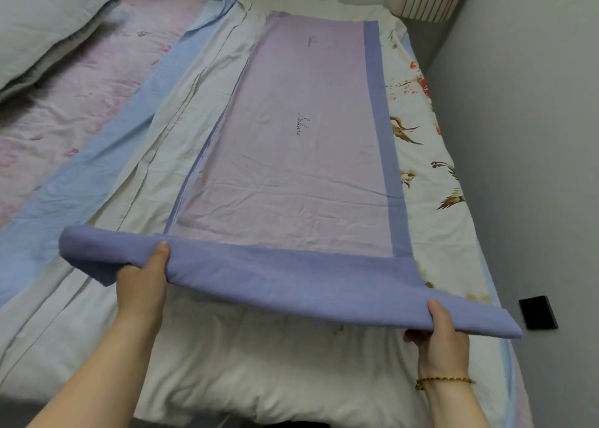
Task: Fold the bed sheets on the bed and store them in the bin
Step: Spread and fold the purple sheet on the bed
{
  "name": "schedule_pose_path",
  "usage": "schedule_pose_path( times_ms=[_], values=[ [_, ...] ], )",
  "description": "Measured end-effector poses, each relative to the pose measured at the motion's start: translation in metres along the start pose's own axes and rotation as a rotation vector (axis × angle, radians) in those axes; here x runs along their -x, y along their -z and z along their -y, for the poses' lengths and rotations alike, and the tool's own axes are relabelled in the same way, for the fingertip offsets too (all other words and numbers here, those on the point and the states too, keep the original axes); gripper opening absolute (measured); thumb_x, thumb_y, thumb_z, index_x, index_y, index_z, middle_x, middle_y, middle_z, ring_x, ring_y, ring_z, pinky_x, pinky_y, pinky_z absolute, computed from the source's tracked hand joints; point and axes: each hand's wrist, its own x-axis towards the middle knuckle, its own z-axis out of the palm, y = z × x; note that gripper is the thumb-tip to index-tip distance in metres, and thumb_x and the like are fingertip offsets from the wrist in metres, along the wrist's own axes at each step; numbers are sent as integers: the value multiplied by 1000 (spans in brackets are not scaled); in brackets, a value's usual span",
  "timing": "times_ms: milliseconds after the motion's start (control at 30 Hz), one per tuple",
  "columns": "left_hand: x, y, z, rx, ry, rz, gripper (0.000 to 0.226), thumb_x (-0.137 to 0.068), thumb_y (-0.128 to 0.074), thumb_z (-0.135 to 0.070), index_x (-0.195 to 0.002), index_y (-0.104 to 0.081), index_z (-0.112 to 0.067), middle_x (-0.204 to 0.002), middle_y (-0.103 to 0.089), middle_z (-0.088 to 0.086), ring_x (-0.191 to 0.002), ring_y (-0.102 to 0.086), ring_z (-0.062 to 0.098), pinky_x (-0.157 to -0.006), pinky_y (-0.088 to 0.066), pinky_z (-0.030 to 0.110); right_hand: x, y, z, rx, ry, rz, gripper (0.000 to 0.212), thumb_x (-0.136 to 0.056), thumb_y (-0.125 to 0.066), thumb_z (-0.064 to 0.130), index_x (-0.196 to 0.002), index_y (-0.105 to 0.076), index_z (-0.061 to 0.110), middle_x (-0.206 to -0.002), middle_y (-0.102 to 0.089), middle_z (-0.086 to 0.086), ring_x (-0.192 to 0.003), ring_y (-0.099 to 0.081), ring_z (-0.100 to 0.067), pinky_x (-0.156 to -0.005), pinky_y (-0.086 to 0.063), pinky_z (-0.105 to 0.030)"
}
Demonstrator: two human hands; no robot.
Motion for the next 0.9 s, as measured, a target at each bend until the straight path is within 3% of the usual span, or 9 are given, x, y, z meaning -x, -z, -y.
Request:
schedule_pose_path(
  times_ms=[67,133,233,400,500,700,800,833,900],
  values=[
    [-16,-18,-12,-56,34,-34,50,-94,-49,-23,-133,-41,7,-134,-48,22,-121,-46,38,-95,-36,36,-21,-14,11,39,19,14,14,-92,-46,8,-79,-52,6,-71,-48,-5,-39,-50,-4,-32,-33,-11],
    [-27,-33,-26,-119,89,-64,51,-95,-48,-25,-131,-42,11,-131,-49,27,-117,-47,43,-95,-37,42,-38,-29,23,52,31,16,16,-87,-54,16,-90,-53,0,-75,-51,-6,-54,-53,-12,-37,-39,-12],
    [-51,-58,-44,-238,156,-91,55,-95,-46,-27,-127,-41,17,-130,-47,33,-116,-45,50,-95,-35,48,-67,-58,39,108,6,32,20,-90,-52,19,-96,-51,-1,-76,-52,-4,-66,-49,-16,-52,-40,-25],
    [-102,-100,-54,-242,110,-92,54,-92,-47,-29,-130,-43,10,-134,-47,25,-121,-45,43,-101,-36,45,-122,-106,59,195,54,46,34,-91,-50,22,-60,-49,8,-40,-52,-2,-46,-47,-17,-49,-36,-25],
    [-128,-123,-59,-229,83,-97,51,-91,-48,-28,-128,-47,7,-130,-52,24,-118,-49,39,-97,-38,42,-155,-129,63,265,65,61,37,-90,-50,25,-57,-49,9,-31,-51,0,-28,-42,-6,-35,-35,-15],
    [-186,-176,-62,-263,106,-11,49,-92,-45,-27,-129,-46,6,-129,-54,22,-115,-52,36,-91,-40,34,-221,-186,62,305,73,93,32,-92,-45,25,-64,-51,11,-30,-52,7,-28,-49,-4,-32,-38,-13],
    [-220,-199,-54,-409,48,139,47,-98,-38,-28,-132,-44,4,-136,-48,21,-124,-45,35,-98,-34,32,-253,-213,50,348,32,250,27,-96,-41,28,-81,-59,15,-57,-69,9,-63,-66,-1,-68,-50,-19],
    [-231,-203,-47,-473,1,210,46,-99,-35,-27,-134,-44,3,-139,-45,20,-129,-41,34,-105,-30,33,-262,-218,44,453,32,324,24,-97,-41,28,-92,-61,16,-83,-73,7,-88,-65,-7,-83,-44,-22],
    [-250,-203,-29,-604,-87,319,47,-100,-33,-26,-140,-36,-2,-148,-34,15,-138,-29,29,-113,-19,33,-275,-217,33,718,45,409,30,-97,-43,20,-125,-52,12,-131,-53,-4,-126,-45,-19,-96,-33,-22]
  ],
)
